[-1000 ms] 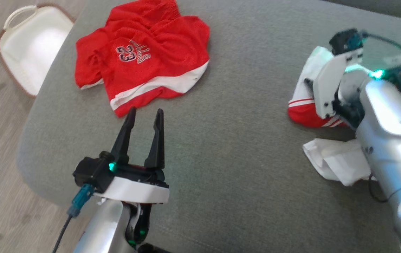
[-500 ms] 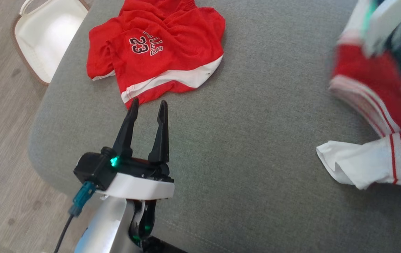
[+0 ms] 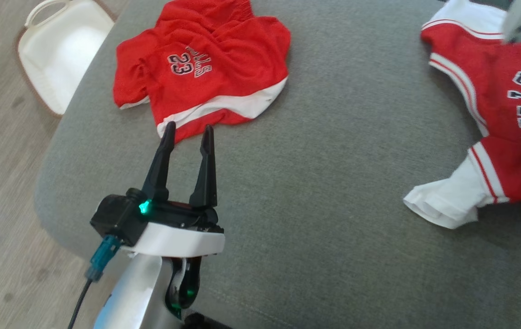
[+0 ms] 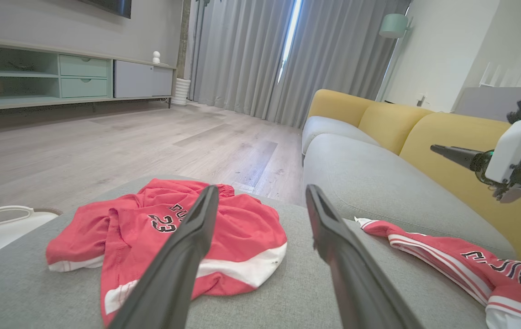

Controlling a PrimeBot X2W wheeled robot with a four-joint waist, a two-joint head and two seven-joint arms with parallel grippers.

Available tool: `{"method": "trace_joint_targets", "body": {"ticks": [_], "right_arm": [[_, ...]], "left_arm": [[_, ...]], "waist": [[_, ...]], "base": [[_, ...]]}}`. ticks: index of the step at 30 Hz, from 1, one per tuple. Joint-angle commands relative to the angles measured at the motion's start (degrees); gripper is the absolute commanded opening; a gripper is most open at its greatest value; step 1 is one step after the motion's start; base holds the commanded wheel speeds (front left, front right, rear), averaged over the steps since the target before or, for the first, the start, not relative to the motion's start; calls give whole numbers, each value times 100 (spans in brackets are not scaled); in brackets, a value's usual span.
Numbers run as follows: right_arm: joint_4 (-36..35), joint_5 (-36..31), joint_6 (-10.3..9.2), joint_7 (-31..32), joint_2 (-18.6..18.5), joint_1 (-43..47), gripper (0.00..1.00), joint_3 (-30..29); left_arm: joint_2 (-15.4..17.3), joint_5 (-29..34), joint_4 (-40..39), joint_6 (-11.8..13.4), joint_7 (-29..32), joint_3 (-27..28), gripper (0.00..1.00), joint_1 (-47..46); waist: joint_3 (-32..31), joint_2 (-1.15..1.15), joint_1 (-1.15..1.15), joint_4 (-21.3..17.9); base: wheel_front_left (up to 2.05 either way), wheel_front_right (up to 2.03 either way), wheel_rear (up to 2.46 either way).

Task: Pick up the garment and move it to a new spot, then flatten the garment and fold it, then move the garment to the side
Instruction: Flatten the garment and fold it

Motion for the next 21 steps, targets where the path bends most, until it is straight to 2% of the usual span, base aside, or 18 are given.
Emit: {"method": "trace_joint_targets", "body": {"ticks": [1, 8, 12, 15, 16, 21], "right_arm": [[-121, -63, -4, -75, 153, 23, 100, 6], [-35, 2, -4, -795, 574, 533, 100, 44], [-277, 436, -4, -970, 791, 1048, 100, 102], [-877, 727, -4, -990, 883, 1652, 100, 390], [-877, 727, -4, -990, 883, 1652, 100, 390], [-2330, 1364, -4, -993, 832, 3077, 100, 656]], "left_arm": [[42, 49, -192, -4, -29, 250, 100, -45], [42, 226, -154, -73, -29, 474, 100, 26], [42, 337, -124, -128, -29, 574, 100, 123], [42, 410, -100, -155, -29, 624, 100, 221], [42, 410, -100, -155, -29, 624, 100, 221], [42, 516, -57, -207, -29, 735, 100, 346]], "waist": [[-75, 0, 0, -95], [-512, 0, 0, -682], [-816, 0, 0, -1125], [-1026, 0, 0, -1481], [-1026, 0, 0, -1481], [-1240, 0, 0, -1995]], "base": [[0, 0, 0], [0, 0, 0], [0, 0, 0], [0, 0, 0], [0, 0, 0], [0, 0, 0]]}}
